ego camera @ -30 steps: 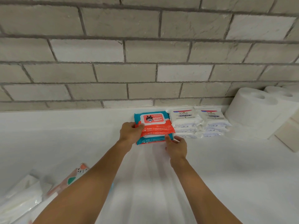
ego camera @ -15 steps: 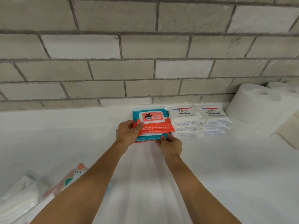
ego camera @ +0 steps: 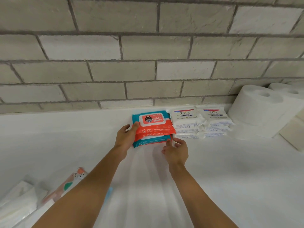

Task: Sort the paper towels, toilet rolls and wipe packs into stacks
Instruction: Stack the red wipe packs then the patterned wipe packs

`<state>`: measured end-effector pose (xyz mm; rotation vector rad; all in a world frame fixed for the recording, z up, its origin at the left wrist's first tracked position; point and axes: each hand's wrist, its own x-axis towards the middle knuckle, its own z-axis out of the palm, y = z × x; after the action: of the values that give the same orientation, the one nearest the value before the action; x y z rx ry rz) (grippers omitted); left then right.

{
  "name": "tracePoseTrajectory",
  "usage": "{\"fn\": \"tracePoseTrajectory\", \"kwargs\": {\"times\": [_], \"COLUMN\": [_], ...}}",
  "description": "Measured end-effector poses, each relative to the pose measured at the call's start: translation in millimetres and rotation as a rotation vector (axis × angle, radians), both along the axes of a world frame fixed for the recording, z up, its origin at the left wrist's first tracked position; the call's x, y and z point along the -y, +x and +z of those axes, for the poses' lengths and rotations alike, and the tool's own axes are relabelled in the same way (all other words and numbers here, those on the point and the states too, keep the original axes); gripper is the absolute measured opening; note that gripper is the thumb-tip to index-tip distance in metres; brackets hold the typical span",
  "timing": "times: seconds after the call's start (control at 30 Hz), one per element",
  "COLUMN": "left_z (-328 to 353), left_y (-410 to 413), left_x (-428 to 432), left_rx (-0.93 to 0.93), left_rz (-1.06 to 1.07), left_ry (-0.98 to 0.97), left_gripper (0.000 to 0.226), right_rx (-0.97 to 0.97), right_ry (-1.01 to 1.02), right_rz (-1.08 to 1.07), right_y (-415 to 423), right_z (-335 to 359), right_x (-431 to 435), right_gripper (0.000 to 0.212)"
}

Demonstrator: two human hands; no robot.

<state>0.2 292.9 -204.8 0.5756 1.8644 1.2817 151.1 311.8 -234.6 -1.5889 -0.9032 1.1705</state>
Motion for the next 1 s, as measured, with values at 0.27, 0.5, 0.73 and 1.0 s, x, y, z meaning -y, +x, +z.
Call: {"fn": "tracePoseTrajectory", "kwargs": {"times": [0.27, 0.5, 0.73, 1.0], "left_z": [12.7, 45.2, 48.0, 13.6], "left_y": [-21.6, -50.5, -74.3, -100.9], "left_x": [30.5, 121.1, 217.8, 271.9], "left_rx": [-0.115, -0.124, -0.263, -0.422], "left_rz": [0.035, -0.097, -0.124, -0.277], "left_ry": [-0.025, 0.116, 0.048, -0.084], "left_gripper": [0.045, 0.011, 0.014, 0.023], "right_rx": [0.008, 0.117, 0.151, 0.230], "right_ry": [0.073, 0.096, -0.017, -0.261], "right_rz": [0.196, 0.617, 0.800, 0.865], "right_y": [8.2, -9.2, -40.3, -73.0], "right_z": [11.6, 46.6, 38.7, 31.3], "right_x": [34.4, 88.3, 146.9, 190.5], "right_gripper": [0.009, 0.007, 0.011, 0.043]}}
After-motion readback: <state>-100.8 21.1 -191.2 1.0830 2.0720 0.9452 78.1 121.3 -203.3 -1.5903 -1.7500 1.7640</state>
